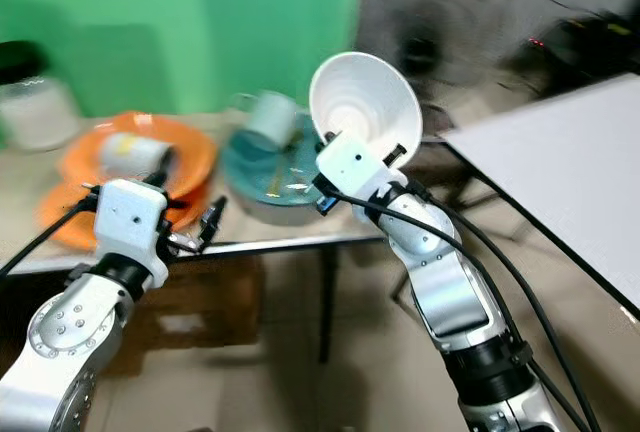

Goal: Setting the table

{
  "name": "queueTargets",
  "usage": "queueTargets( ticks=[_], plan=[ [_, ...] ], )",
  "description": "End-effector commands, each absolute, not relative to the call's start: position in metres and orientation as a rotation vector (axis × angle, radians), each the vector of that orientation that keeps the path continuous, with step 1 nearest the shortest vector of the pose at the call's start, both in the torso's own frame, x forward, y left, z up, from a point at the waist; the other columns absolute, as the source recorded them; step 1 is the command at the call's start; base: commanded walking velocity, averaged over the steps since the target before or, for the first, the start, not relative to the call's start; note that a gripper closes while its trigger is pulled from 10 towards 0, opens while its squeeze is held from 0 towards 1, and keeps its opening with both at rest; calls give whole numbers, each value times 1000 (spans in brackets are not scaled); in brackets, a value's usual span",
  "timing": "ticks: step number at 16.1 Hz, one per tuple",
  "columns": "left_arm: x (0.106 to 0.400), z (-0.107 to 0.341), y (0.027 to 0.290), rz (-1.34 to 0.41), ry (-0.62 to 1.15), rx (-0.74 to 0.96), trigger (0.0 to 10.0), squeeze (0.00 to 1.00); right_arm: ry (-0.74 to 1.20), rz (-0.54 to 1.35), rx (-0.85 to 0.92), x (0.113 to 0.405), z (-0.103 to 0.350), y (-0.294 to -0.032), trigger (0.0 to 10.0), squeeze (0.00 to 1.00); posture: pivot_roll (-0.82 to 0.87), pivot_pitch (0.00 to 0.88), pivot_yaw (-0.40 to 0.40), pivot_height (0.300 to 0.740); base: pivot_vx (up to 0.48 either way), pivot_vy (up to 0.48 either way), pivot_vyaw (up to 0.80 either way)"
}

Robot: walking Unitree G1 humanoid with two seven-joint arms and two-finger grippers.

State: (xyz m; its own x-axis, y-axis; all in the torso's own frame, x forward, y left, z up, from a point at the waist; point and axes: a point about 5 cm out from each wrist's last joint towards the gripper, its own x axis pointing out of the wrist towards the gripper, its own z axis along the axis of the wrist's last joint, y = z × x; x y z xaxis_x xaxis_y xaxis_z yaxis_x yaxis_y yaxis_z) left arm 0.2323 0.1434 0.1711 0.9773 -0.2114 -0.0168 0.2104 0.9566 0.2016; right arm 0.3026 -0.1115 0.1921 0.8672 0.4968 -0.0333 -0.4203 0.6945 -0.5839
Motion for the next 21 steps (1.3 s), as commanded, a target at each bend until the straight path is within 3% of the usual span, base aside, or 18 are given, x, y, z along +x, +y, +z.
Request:
queueTargets(
  ticks=[1, 4, 8, 10, 13, 17, 21],
  plan=[
    [233, 171, 146, -178, 2, 186, 10000, 0, -184, 470, -635, 300, 204, -117, 10000, 0, -32, 0, -23, 740, 0, 0, -800],
    [236, 181, 167, -80, -5, 143, 10000, 0, -149, 413, -660, 302, 209, -132, 10000, 0, -11, 0, -40, 740, 0, 0, -800],
    [240, 180, 171, -32, -19, 157, 10000, 0, -75, 422, -707, 293, 200, -144, 10000, 0, -27, 0, -6, 740, 0, 0, -800],
    [243, 184, 168, -49, -8, 121, 10000, 0, -28, 411, -678, 291, 199, -148, 10000, 0, -20, 0, -23, 740, 0, 0, 0],
    [237, 178, 168, -38, -13, 238, 10000, 0, 2, 414, -701, 291, 186, -148, 10000, 0, 9, 0, -41, 740, 0, 0, -267],
    [229, 182, 167, -55, -21, 205, 10000, 0, 57, 408, -570, 283, 177, -139, 10000, 0, 19, 2, -52, 740, 0, 0, 0],
    [230, 184, 167, -71, -31, 197, 10000, 0, 70, 403, -582, 281, 174, -140, 10000, 0, 8, 3, -41, 740, 67, 0, -600]
  ],
)
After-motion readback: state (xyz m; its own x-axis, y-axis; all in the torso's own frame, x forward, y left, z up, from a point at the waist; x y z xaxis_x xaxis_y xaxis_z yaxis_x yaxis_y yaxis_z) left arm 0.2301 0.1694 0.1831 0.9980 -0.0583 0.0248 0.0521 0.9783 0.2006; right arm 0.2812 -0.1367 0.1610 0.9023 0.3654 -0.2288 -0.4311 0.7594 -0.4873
